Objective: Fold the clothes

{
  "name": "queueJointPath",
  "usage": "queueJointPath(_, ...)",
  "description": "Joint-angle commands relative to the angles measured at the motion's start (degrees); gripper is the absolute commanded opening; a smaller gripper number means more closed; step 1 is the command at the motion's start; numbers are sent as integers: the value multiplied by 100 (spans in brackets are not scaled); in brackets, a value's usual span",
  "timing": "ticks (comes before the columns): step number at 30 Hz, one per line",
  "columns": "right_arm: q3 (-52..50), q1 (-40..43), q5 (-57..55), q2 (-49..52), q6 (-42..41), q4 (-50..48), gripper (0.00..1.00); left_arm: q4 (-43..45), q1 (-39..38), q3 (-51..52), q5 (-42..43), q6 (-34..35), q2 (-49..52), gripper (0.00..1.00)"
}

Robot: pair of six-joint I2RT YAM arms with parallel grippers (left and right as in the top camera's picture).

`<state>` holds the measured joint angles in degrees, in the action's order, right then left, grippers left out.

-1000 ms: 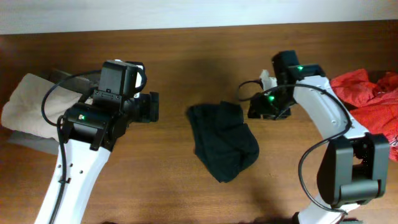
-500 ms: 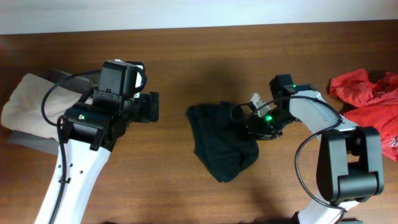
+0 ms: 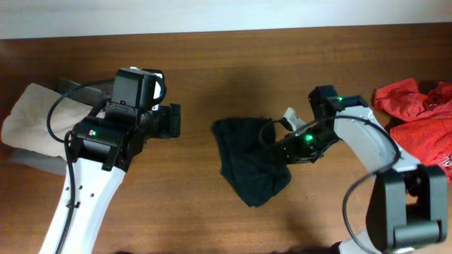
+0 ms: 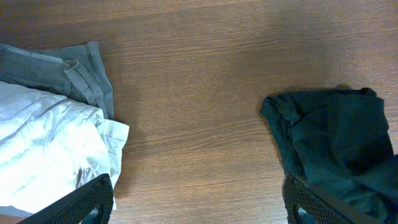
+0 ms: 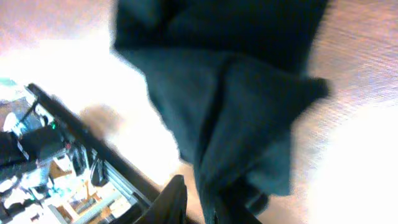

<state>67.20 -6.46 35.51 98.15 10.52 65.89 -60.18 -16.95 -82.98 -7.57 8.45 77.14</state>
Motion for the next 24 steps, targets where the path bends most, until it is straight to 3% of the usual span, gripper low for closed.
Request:
queueJointPath(1, -17, -496, 138, -181, 125, 111, 18, 50, 24, -125, -85, 11, -94, 87)
queueJointPath(4, -31, -973, 138, -179, 92, 122, 17, 50, 24, -125, -85, 11, -94, 87)
queueJointPath(6, -37, -1303, 133, -179, -70, 122, 17, 50, 24, -125, -85, 11, -94, 93)
queueJointPath(16, -120, -2621, -323, -179, -914, 162, 17, 52, 24, -125, -85, 9, -94, 93)
queueJointPath(22, -120, -3036, -750, -179, -1469, 28, 43, 81, 24, -125, -87, 9, -94, 94)
queueJointPath(24, -120, -3110, -1113, -179, -1799, -13, 44, 98, 24, -125, -87, 11, -94, 94)
